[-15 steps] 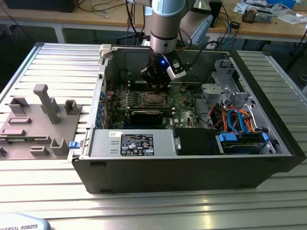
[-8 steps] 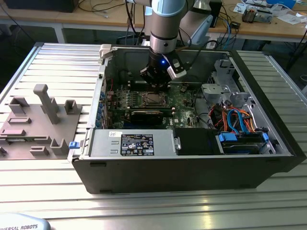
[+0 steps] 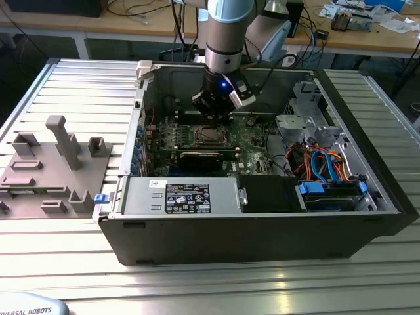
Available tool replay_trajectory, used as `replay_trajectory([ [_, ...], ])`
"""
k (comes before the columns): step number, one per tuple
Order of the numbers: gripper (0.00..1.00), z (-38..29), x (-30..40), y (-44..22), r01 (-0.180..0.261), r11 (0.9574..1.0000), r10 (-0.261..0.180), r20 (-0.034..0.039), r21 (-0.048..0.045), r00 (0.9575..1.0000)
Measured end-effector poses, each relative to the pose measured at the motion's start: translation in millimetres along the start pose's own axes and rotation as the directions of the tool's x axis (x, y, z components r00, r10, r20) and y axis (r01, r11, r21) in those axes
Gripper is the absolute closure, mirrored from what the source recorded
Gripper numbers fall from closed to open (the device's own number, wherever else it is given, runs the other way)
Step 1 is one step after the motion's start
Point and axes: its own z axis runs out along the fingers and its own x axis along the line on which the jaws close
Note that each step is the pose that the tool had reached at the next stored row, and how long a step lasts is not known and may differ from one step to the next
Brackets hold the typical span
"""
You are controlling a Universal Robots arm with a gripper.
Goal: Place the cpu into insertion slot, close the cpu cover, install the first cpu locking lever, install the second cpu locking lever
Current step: 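Install the first cpu locking lever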
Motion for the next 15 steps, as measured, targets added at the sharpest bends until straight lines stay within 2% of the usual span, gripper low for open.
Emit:
replay_trajectory([
  [8,0.89,-8.8,0.0,0.7,0.003,1.0000,-0.003,-0.0001,-0.0002,1.0000],
  [15,0.89,-9.0,-1.4,0.4,0.003,1.0000,-0.003,-0.0018,-0.0002,1.0000],
])
